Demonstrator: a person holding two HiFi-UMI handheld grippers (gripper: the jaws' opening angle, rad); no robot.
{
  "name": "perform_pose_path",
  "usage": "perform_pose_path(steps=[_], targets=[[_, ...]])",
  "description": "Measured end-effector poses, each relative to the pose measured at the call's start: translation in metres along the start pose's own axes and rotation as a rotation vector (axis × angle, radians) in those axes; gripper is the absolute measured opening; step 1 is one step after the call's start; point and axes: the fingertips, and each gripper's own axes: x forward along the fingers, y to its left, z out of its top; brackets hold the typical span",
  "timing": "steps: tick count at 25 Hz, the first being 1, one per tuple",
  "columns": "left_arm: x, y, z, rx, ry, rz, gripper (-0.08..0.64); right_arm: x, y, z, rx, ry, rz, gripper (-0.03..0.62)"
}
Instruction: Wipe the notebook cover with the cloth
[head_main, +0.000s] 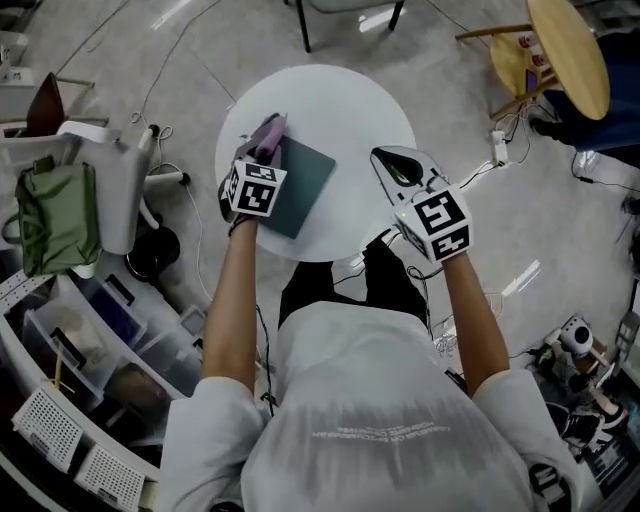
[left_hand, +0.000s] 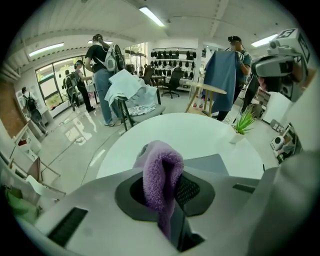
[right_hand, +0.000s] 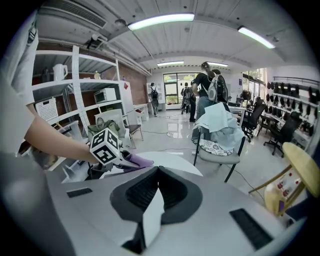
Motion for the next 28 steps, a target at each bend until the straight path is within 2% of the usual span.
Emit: perform_pose_path(steps=[3,10,16,23,28], targets=[[0.013,-0.012,-0.006,-0.031,0.014,-0.009,0.049,-0.001,-0.003,-0.006,-0.009,0.003,0.011,0.002],[0.015,-0.026,-0.003,-0.133,0.016,0.054,0.049,-0.014,-0.01,-0.022,0.001,-0.005,0.071,0.003],[0.016,-0.068,-0.004,-0.161,0.028,-0.004,0.049,-0.03,-0.008,-0.029,-0.039,-0.019,0.111,0.002],[0.014,-0.105,-0.013,-0.198,0.01,-0.011,0.049,-0.055,-0.006,-0.04,-0.069,-0.04,0.125,0.002],[0.012,-0.132,-0.017,-0.227,0.017,-0.044,0.049,-0.072,-0.004,-0.051,-0.084,-0.046,0.137,0.002]])
